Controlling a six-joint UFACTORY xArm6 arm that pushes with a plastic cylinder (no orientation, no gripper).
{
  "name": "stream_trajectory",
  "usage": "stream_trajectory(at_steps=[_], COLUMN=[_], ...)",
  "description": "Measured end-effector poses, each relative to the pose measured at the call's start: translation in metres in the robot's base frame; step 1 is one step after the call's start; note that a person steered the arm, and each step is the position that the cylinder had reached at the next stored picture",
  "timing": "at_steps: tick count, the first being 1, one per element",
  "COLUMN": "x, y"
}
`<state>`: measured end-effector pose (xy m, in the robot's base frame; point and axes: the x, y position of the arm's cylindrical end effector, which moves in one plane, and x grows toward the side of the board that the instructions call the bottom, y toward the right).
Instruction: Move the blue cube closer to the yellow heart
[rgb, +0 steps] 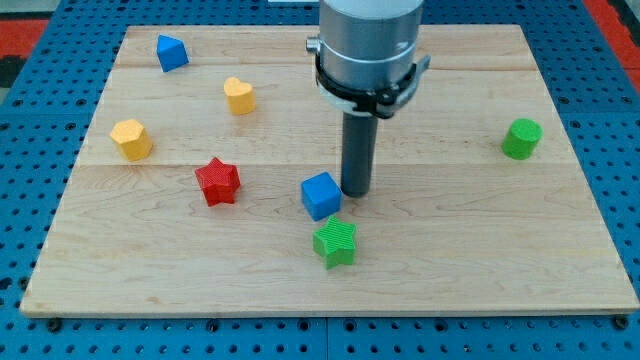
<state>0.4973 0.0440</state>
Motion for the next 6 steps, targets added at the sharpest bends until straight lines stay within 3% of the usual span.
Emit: stream_trajectory(at_steps=[1,2,3,5,6], x=[0.030,0.014,-0.014,-0.134,-0.169], y=[0.022,-0.046,-0.068,-0.108,-0.110])
